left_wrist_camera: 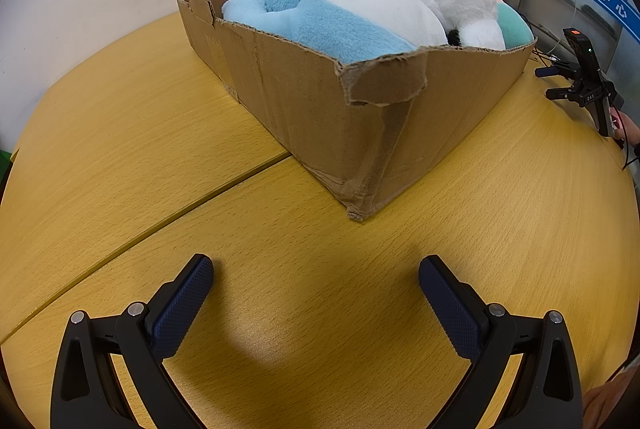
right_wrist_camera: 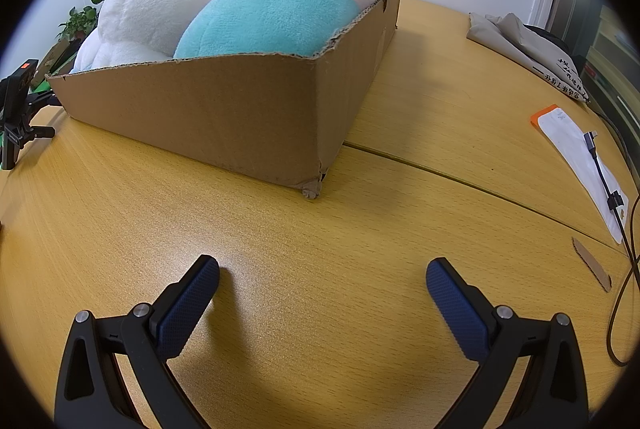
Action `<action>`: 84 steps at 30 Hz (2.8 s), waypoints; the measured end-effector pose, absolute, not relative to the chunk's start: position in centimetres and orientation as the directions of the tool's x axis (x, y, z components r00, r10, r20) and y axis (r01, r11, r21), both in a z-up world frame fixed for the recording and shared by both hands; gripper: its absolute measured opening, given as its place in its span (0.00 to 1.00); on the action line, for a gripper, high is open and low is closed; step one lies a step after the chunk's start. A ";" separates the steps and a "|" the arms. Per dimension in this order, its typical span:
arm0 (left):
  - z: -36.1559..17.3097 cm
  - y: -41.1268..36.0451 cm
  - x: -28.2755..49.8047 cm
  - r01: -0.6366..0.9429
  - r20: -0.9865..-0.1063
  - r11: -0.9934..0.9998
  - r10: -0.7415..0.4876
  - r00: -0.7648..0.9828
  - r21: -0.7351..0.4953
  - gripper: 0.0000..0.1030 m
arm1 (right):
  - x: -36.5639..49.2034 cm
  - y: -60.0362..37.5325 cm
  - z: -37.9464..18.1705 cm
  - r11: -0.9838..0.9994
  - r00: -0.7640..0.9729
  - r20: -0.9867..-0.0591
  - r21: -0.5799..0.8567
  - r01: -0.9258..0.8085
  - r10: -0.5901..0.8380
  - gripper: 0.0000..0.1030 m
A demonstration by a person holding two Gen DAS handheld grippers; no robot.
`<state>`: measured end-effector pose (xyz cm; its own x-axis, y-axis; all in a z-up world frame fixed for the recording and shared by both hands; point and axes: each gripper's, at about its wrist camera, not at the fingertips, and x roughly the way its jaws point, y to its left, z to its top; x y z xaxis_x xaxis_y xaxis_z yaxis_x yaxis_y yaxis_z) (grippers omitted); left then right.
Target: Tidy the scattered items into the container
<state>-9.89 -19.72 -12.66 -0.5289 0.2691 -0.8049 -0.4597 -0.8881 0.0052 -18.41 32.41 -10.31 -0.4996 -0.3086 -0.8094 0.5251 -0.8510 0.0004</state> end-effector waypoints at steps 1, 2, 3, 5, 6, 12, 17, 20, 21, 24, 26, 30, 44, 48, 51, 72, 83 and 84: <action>-12.6 -19.7 -9.9 -0.459 -0.805 -0.888 0.269 -0.529 0.005 1.00 | -18.4 32.4 -10.3 -0.851 -0.500 -0.809 0.000 0.525 -0.309 1.00; -12.6 -19.7 -9.9 -0.459 -0.805 -0.889 0.269 -0.529 0.005 1.00 | -18.4 32.4 -10.3 -0.851 -0.500 -0.809 0.000 0.525 -0.309 1.00; -12.6 -19.8 -9.9 -0.459 -0.805 -0.889 0.268 -0.529 0.005 1.00 | -18.4 32.4 -10.3 -0.851 -0.500 -0.809 0.000 0.525 -0.309 1.00; -12.6 -19.8 -9.9 -0.458 -0.805 -0.889 0.268 -0.529 0.005 1.00 | -18.4 32.4 -10.3 -0.851 -0.500 -0.809 0.000 0.525 -0.309 1.00; -12.7 -19.7 -9.9 -0.458 -0.805 -0.889 0.268 -0.529 0.005 1.00 | -18.4 32.4 -10.3 -0.851 -0.500 -0.809 0.000 0.525 -0.309 1.00; -12.6 -19.7 -10.0 -0.456 -0.805 -0.890 0.267 -0.530 0.005 1.00 | -18.4 32.4 -10.3 -0.851 -0.500 -0.809 0.000 0.525 -0.309 1.00; -12.6 -19.7 -10.0 -0.454 -0.805 -0.891 0.266 -0.531 0.005 1.00 | -18.4 32.4 -10.3 -0.851 -0.499 -0.809 0.000 0.525 -0.309 1.00; -12.7 -19.7 -9.9 -0.454 -0.805 -0.891 0.265 -0.531 0.005 1.00 | -18.4 32.4 -10.3 -0.851 -0.499 -0.809 0.001 0.525 -0.309 1.00; -12.6 -19.8 -10.0 -0.454 -0.805 -0.891 0.265 -0.531 0.006 1.00 | -18.4 32.4 -10.3 -0.851 -0.499 -0.809 0.001 0.525 -0.309 1.00; -12.7 -19.7 -9.9 -0.452 -0.805 -0.892 0.264 -0.531 0.006 1.00 | -18.4 32.4 -10.3 -0.851 -0.499 -0.809 0.001 0.525 -0.309 1.00; -12.6 -19.7 -10.0 -0.451 -0.805 -0.892 0.264 -0.531 0.006 1.00 | -18.4 32.4 -10.3 -0.851 -0.499 -0.809 0.001 0.525 -0.309 1.00; -12.6 -19.8 -10.0 -0.451 -0.805 -0.893 0.263 -0.532 0.006 1.00 | -18.4 32.4 -10.3 -0.851 -0.499 -0.809 0.001 0.525 -0.309 1.00; -12.7 -19.6 -10.0 -0.446 -0.805 -0.895 0.262 -0.532 0.003 1.00 | -18.7 32.9 -10.5 -0.835 -0.489 -0.809 0.004 0.551 -0.326 1.00; -13.3 -19.3 -9.6 -0.443 -0.805 -0.896 0.261 -0.532 0.002 1.00 | -19.5 34.2 -10.5 -0.762 -0.445 -0.809 0.004 0.648 -0.384 1.00; -13.0 -19.4 -8.7 -0.454 -0.805 -0.891 0.267 -0.529 0.002 1.00 | -20.1 35.2 -10.5 -0.702 -0.410 -0.809 0.005 0.712 -0.422 1.00; -12.5 -22.2 -6.3 -0.456 -0.806 -0.890 0.266 -0.529 0.006 1.00 | -20.5 36.2 -10.4 -0.651 -0.382 -0.809 0.001 0.759 -0.447 1.00; -12.6 -22.1 -6.3 -0.455 -0.806 -0.891 0.265 -0.529 0.006 1.00 | -20.6 36.2 -10.4 -0.651 -0.382 -0.809 0.001 0.759 -0.447 1.00; -12.6 -22.2 -6.3 -0.455 -0.806 -0.891 0.265 -0.529 0.006 1.00 | -20.5 36.2 -10.4 -0.651 -0.382 -0.809 0.001 0.759 -0.447 1.00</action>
